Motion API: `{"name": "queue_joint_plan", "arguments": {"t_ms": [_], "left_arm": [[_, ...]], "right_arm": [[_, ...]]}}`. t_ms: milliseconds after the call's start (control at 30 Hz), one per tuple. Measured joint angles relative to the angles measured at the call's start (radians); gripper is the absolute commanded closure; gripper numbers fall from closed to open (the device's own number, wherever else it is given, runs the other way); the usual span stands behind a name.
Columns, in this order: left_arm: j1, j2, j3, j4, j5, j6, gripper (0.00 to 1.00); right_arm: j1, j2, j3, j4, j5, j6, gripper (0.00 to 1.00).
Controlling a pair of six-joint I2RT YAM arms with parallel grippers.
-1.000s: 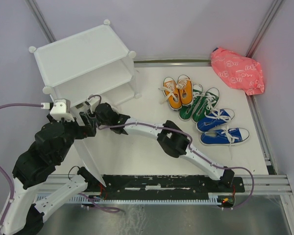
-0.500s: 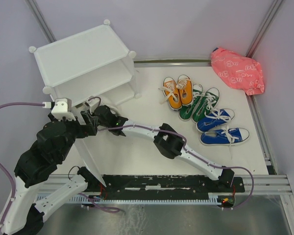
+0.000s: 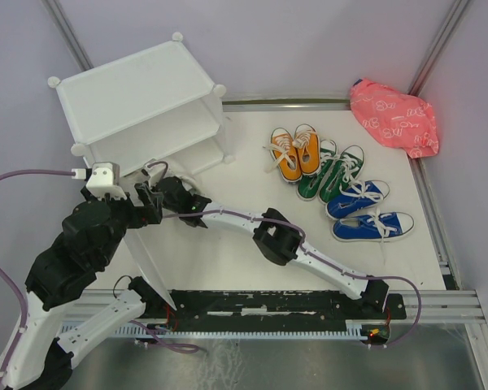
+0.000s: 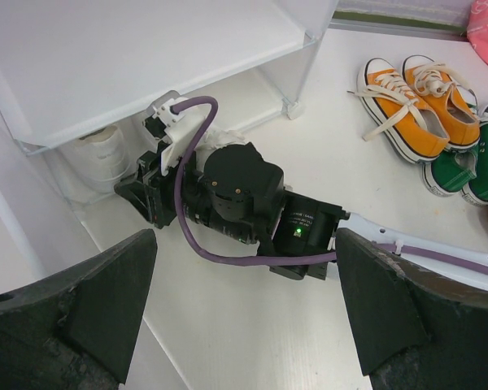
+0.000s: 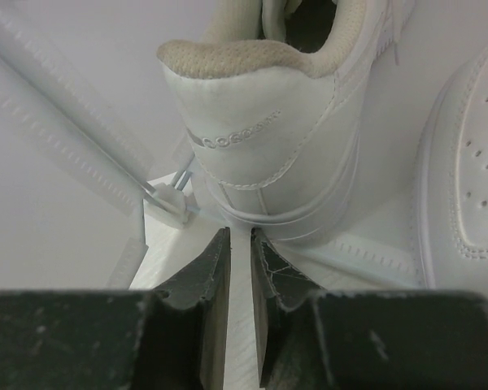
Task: Place and organize the shoes in the shoe cabinet
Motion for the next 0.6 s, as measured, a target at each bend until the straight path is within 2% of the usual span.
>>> {"name": "queue_joint_plan", "arguments": {"t_ms": [100, 167, 367, 600], "left_arm": [[0.000, 0.000, 0.000, 0.000, 0.000, 0.000, 0.04], [0.000, 0.000, -0.001, 0.001, 0.000, 0.000, 0.04], [0.000, -0.011, -0.019, 0.028, 0.002, 0.000, 0.04], [0.000, -0.050, -0.038, 0.050, 0.007, 0.000, 0.04]], "right_arm": [[0.000, -0.005, -0.021, 0.016, -0.007, 0.005, 0.70], [-0.001, -0.046, -0.101, 0.055, -0.014, 0.011, 0.63], [-0.008, -0.288, -0.509, 0.121, -0.039, 0.029, 0.44], [0.007, -0.610, -0.768, 0.026, -0.112, -0.018, 0.19]]}}
